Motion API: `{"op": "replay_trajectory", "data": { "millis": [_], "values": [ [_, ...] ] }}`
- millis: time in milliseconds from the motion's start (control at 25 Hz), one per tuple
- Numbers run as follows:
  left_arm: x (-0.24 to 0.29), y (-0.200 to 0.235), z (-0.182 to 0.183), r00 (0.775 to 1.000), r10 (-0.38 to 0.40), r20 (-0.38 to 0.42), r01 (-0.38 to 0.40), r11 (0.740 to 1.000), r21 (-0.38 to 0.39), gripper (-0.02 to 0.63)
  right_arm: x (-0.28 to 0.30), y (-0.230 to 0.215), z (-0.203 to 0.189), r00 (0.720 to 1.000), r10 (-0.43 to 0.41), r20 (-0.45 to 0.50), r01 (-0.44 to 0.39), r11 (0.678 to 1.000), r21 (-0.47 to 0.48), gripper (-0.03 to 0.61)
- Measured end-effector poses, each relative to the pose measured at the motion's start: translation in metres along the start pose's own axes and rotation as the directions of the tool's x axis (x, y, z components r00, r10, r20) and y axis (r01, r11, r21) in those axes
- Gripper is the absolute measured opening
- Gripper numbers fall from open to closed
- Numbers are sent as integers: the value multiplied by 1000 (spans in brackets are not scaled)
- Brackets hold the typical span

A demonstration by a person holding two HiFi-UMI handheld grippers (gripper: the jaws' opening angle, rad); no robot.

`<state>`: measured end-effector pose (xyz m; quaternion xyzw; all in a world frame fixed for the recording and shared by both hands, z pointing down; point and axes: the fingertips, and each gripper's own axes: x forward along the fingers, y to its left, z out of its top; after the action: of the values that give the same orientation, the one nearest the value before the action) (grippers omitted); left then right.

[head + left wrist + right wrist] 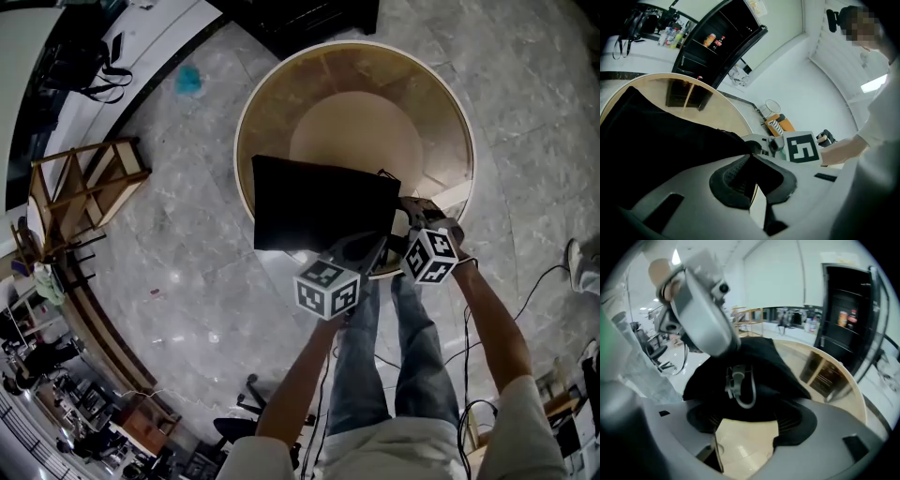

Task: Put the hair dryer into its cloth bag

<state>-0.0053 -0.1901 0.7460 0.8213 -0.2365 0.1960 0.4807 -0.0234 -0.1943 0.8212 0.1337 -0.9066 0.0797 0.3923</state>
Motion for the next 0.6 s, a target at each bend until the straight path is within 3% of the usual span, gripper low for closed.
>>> {"op": "replay_trajectory", "data": {
  "millis": [280, 600],
  "values": [
    [35, 11, -18, 996, 57, -64, -55, 998, 28, 38, -58, -8, -28, 987, -150, 50, 136, 969, 208, 308],
    [62, 29, -38, 978, 126, -167, -112, 990, 92, 38, -111, -9, -39, 953, -291, 88, 239, 897, 373, 308]
  ]
}}
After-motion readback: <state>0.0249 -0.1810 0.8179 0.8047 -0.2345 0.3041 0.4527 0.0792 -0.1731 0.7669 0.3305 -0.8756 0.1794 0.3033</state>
